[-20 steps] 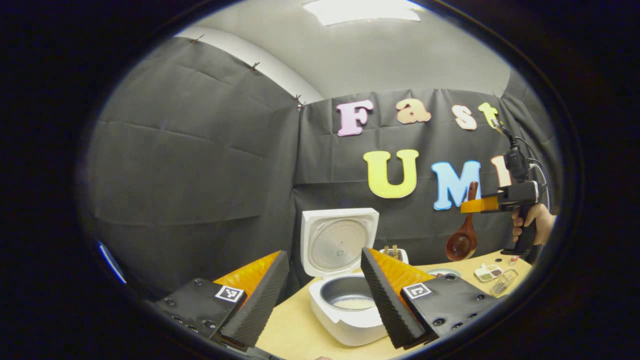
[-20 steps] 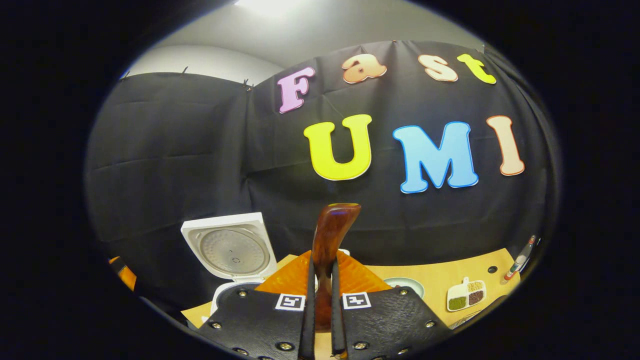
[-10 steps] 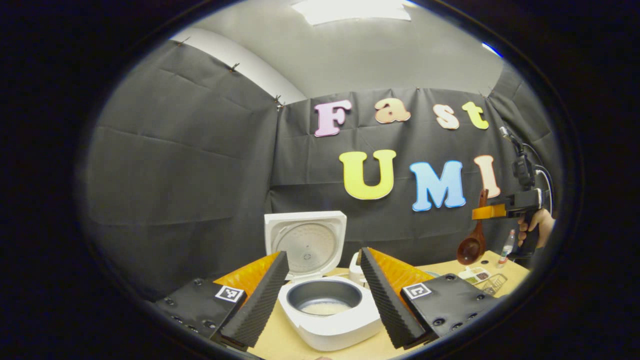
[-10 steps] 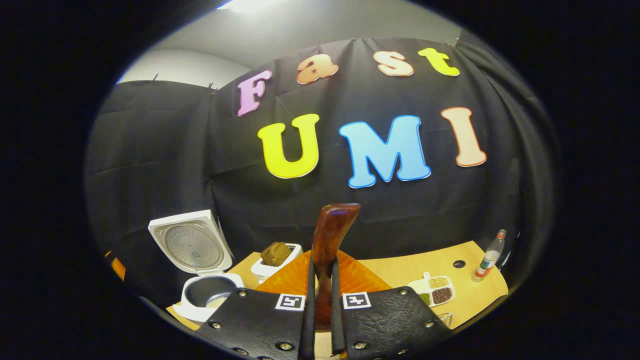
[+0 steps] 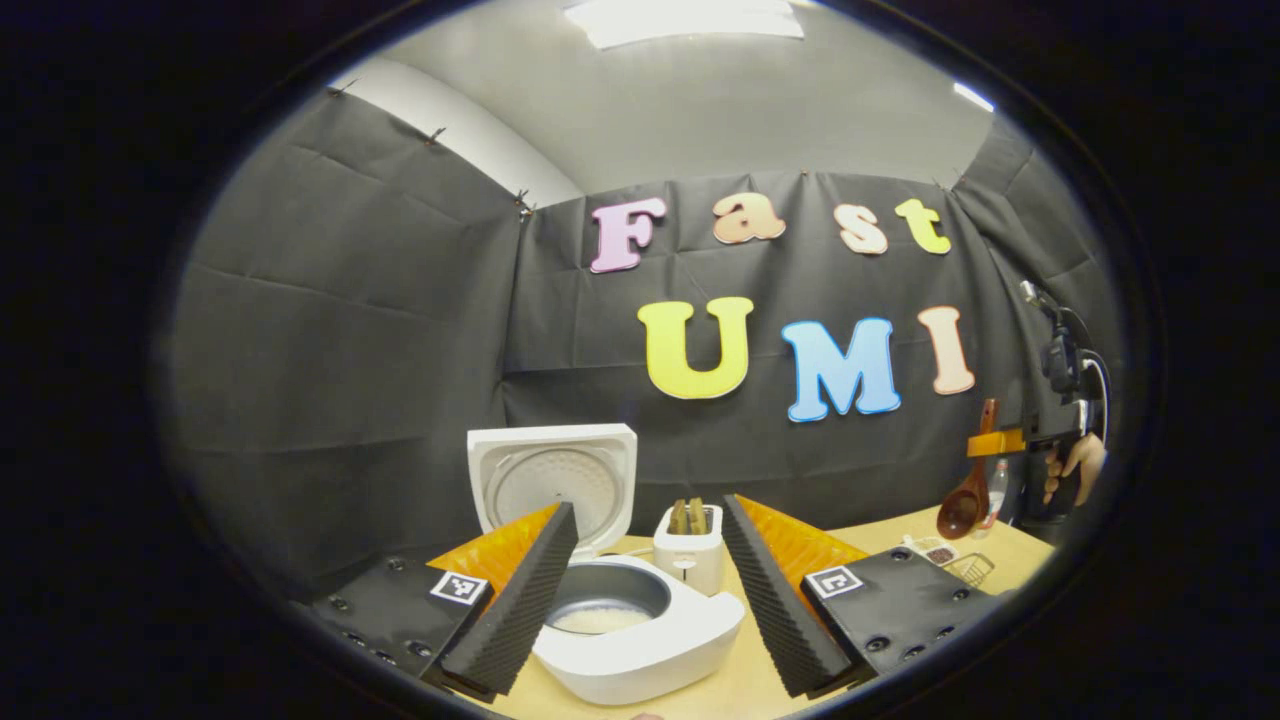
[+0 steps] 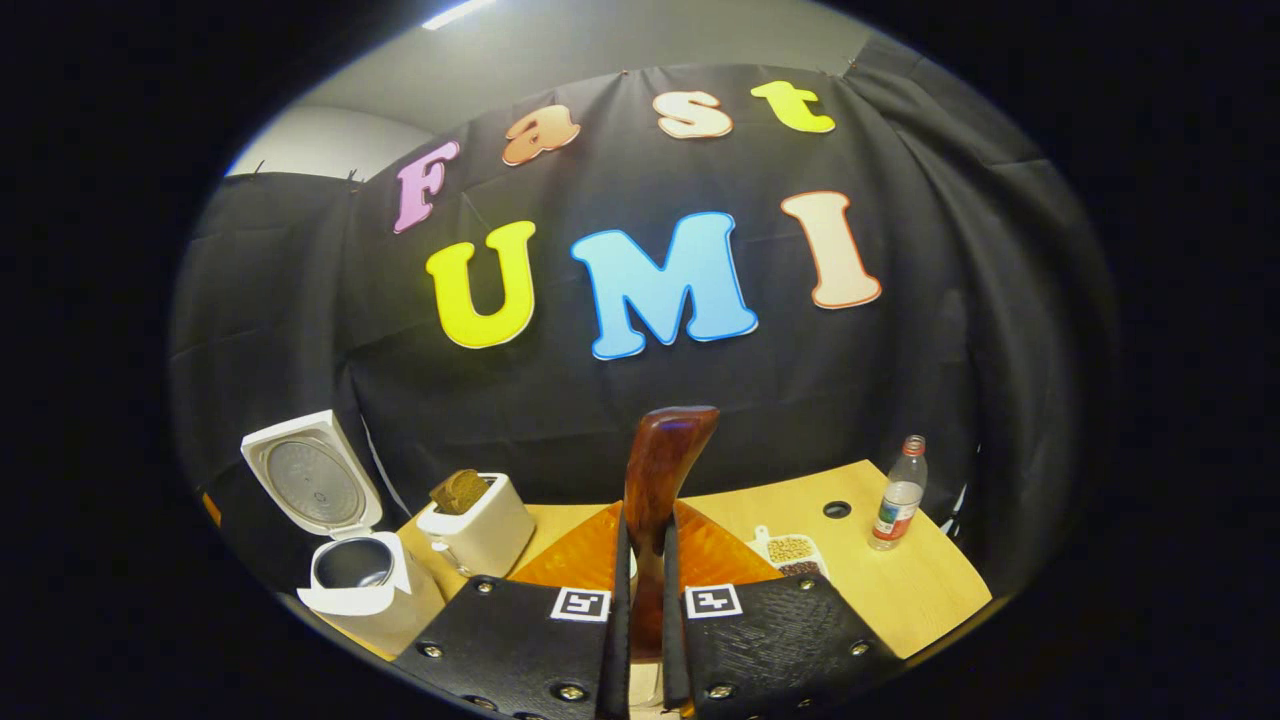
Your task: Close the left gripper, press the button to open the rice cooker; take a wooden spoon from the chopstick holder with the right hand, scoop a spoonful of rice and pour it into the rice cooker, then put the wooden spoon back into the chopstick holder.
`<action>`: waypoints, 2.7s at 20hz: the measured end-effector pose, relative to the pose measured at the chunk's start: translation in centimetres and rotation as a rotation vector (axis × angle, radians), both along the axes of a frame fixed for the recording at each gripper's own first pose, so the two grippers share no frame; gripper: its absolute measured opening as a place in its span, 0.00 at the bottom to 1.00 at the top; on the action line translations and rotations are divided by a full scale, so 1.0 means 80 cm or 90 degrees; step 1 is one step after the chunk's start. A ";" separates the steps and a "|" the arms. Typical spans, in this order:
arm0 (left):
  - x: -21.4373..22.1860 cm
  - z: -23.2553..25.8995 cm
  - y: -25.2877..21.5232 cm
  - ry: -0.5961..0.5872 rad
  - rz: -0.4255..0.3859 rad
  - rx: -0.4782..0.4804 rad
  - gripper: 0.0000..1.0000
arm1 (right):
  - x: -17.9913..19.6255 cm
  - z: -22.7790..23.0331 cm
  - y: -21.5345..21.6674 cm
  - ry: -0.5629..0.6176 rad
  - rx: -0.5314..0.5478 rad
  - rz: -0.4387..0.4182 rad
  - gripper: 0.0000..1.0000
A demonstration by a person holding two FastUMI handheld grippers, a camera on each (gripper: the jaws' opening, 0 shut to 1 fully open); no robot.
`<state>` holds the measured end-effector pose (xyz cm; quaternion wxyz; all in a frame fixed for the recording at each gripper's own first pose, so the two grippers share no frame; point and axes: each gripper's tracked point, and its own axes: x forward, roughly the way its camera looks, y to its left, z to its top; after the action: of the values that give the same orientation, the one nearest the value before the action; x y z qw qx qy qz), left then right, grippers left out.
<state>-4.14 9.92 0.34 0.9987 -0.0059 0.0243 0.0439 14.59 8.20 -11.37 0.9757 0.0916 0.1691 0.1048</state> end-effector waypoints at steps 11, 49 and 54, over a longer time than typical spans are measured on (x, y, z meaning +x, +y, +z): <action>0.005 0.006 -0.042 0.014 -0.019 0.023 1.00 | -0.008 -0.100 -0.075 0.075 -0.005 -0.076 0.13; 0.068 0.048 0.000 -0.009 0.050 0.037 0.92 | -0.079 -0.020 -0.111 -0.006 -0.084 -0.102 0.99; 0.121 0.065 0.054 0.002 0.104 0.049 0.91 | -0.088 0.011 -0.110 -0.035 -0.098 -0.098 0.98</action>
<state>5.54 14.28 5.53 0.9913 0.0302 0.0240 0.1262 7.57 -0.62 -10.53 0.9894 0.0259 0.1420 0.0186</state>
